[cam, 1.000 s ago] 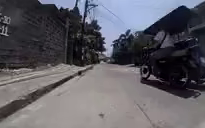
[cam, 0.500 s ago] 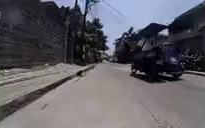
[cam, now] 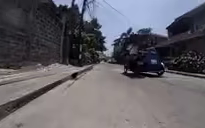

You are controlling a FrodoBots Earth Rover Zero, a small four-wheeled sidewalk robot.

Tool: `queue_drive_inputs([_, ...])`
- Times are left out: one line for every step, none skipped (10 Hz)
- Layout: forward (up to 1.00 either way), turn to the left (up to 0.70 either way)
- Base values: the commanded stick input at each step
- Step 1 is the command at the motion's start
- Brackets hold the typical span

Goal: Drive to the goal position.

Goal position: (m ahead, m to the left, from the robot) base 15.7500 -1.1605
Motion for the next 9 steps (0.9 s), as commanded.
queue_drive_inputs([1.00, -0.01])
queue_drive_inputs([1.00, 0.00])
queue_drive_inputs([1.00, 0.00])
queue_drive_inputs([1.00, 0.00])
queue_drive_inputs([1.00, 0.00])
queue_drive_inputs([1.00, 0.00])
queue_drive_inputs([1.00, 0.00])
queue_drive_inputs([1.00, 0.00])
queue_drive_inputs([1.00, 0.00])
